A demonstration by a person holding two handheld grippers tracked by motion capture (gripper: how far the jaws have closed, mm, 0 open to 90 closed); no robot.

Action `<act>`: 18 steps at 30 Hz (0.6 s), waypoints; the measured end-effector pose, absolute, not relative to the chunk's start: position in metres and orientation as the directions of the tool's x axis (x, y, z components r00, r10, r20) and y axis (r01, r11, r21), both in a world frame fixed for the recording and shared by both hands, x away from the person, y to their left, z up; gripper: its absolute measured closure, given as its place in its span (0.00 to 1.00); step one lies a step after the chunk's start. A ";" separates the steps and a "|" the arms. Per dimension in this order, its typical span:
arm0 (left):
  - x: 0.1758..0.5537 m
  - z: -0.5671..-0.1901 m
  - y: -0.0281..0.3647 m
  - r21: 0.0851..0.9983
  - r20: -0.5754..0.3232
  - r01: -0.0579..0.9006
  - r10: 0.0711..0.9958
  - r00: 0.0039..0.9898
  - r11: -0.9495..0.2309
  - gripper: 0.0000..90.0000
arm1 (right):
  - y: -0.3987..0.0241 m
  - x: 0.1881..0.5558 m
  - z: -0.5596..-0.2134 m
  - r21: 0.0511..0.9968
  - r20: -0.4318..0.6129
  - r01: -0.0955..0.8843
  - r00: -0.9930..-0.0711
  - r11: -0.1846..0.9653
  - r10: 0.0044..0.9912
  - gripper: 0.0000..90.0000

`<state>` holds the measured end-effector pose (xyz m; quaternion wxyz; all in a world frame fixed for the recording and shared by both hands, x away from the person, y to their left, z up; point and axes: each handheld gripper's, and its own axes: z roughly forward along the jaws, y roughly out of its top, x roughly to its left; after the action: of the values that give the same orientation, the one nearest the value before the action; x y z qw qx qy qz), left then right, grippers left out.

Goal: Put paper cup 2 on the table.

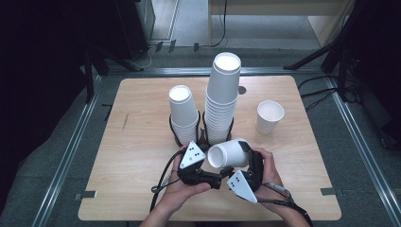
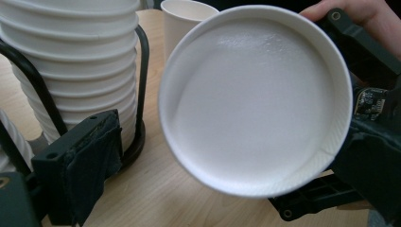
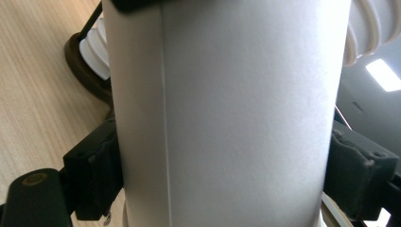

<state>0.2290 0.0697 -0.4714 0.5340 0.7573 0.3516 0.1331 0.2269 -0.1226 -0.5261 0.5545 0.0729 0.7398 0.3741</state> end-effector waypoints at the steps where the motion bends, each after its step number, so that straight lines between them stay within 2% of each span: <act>1: 0.229 -0.472 0.070 0.902 -0.175 0.391 0.673 0.719 -0.184 0.00 | -0.122 0.227 -0.527 0.631 -0.769 -0.311 -0.374 0.711 0.518 0.14; 4: 0.229 -0.472 0.069 0.898 -0.179 0.398 0.671 0.720 -0.188 0.00 | -0.120 0.225 -0.529 0.620 -0.777 -0.321 -0.380 0.716 0.502 0.14; 6: 0.229 -0.472 0.068 0.897 -0.179 0.400 0.672 0.719 -0.189 0.04 | -0.117 0.224 -0.530 0.619 -0.778 -0.329 -0.385 0.714 0.497 0.14; 18: 0.229 -0.473 0.066 0.888 -0.169 0.407 0.673 0.720 -0.212 0.07 | -0.111 0.219 -0.534 0.598 -0.793 -0.349 -0.391 0.722 0.467 0.14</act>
<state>0.2288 0.0657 -0.4730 0.5198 0.7679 0.3518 0.1280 0.2193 -0.1113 -0.5339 0.5502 0.0397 0.7471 0.3709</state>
